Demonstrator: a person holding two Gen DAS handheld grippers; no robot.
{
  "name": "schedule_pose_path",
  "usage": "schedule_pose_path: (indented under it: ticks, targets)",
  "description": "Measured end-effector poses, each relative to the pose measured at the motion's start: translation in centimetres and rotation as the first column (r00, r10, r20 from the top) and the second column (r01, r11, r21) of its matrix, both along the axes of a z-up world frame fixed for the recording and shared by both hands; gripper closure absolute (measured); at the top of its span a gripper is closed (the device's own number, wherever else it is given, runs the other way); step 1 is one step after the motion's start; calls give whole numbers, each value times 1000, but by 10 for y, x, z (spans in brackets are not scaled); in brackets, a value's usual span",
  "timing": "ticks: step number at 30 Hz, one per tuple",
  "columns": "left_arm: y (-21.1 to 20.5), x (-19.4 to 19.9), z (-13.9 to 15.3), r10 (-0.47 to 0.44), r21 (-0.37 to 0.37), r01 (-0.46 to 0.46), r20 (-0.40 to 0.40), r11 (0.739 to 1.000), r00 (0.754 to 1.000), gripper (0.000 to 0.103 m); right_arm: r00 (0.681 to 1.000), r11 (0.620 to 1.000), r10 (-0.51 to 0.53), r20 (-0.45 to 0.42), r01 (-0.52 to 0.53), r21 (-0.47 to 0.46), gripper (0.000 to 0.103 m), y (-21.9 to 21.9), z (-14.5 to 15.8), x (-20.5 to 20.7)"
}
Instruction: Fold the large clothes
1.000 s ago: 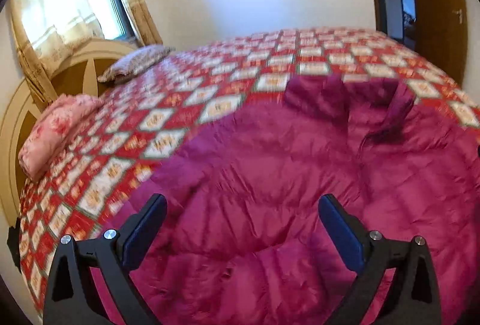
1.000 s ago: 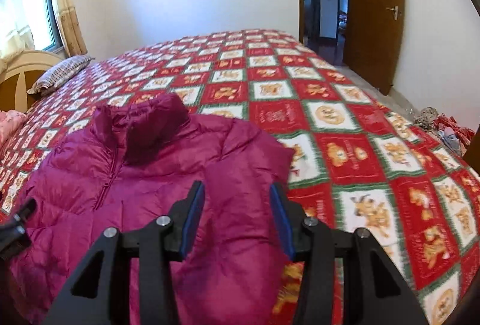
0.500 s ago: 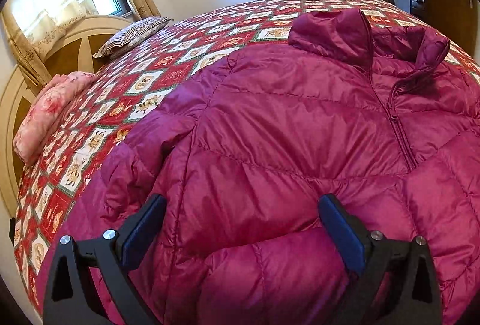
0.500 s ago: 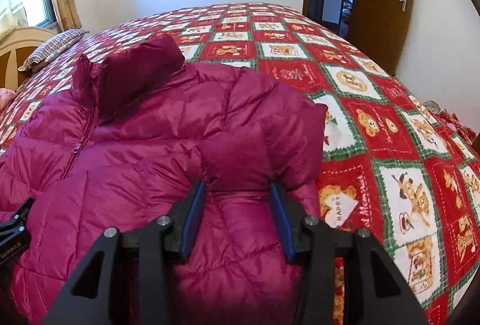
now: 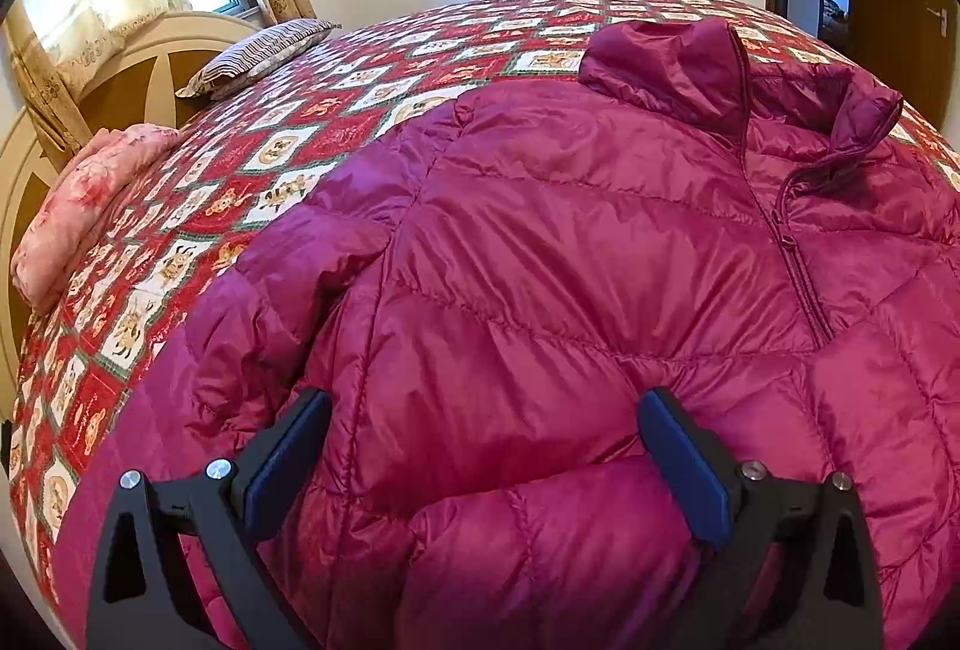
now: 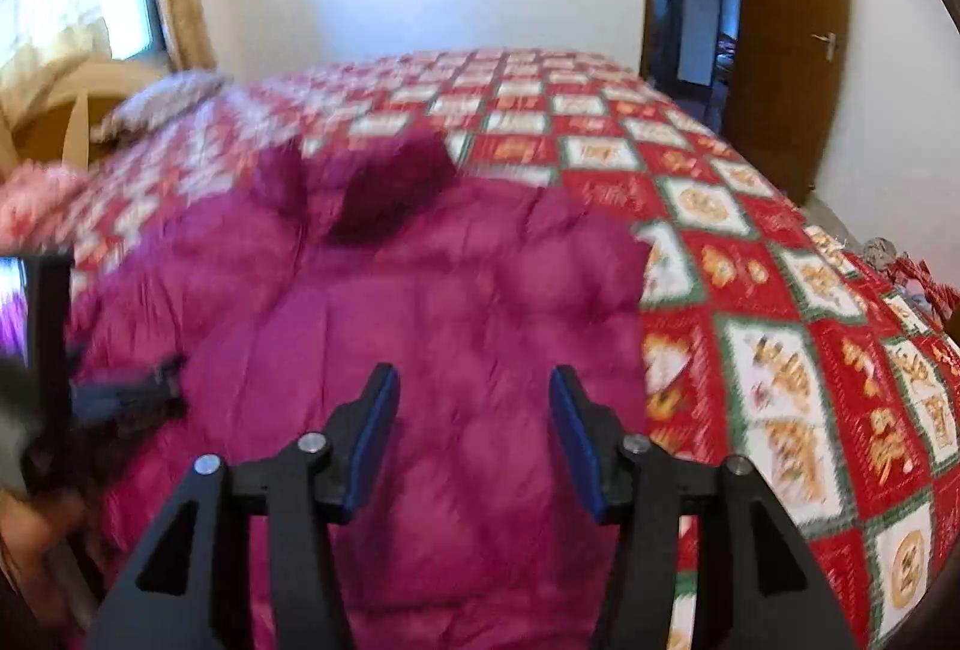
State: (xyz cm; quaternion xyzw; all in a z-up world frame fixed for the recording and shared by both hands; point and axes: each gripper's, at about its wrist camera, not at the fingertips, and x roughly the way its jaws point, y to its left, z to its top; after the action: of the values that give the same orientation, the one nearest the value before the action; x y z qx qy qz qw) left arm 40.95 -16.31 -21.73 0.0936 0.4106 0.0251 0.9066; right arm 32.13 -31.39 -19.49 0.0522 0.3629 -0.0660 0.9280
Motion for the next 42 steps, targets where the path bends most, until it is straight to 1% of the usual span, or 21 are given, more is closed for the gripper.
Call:
schedule_pose_path:
  ticks: [2, 4, 8, 17, 27, 36, 37, 38, 39, 40, 41, 42]
  targets:
    - [0, 0, 0, -1, -4, 1, 0, 1000, 1000, 1, 1000, 1000, -1, -31, 0, -22, 47, 3, -16, 4]
    - [2, 0, 0, -4, -15, 4, -1, 1000, 1000, 1, 999, 1000, -8, -53, 7, -16, 47, 2, -27, 8]
    - [3, 0, 0, -4, -23, 4, -4, 1000, 1000, 1, 997, 1000, -4, -83, 2, -23, 47, 2, -31, 13]
    - [2, 0, -1, -4, -11, 4, -1, 1000, 1000, 1, 996, 998, -8, -84, 3, -57, 47, 8, -35, 15]
    - [1, -1, 0, -3, -5, 3, 1, 1000, 1000, 1, 996, 998, -9, -84, 3, -65, 47, 9, -36, 15]
    - [4, 1, 1, -7, -26, 6, -11, 1000, 1000, 1, 996, 997, -13, -86, 6, -78, 46, 10, -36, 16]
    - [6, 2, 3, -18, -35, 18, -23, 999, 1000, 1, 996, 997, -11, -86, 5, -78, 44, 10, -35, 16]
    - [9, 2, 6, -31, -36, 30, -42, 999, 999, 1, 996, 997, -3, -85, -3, -74, 35, 10, -34, 15]
    - [12, 2, 9, -33, -31, 31, -52, 999, 998, 1, 997, 998, 10, -82, -15, -63, 29, 10, -31, 14]
    - [18, -3, 17, -33, -35, 31, -54, 999, 998, 1, 997, 998, 13, -80, -18, -68, 21, 11, -27, 10]
    - [26, -9, 26, -37, -50, 35, -42, 998, 998, 1, 997, 997, 6, -75, -13, -81, 15, 13, -23, 5]
    - [37, -17, 37, -41, -70, 40, -20, 997, 999, 1, 998, 995, -4, -56, -2, -102, 13, 16, -17, -3]
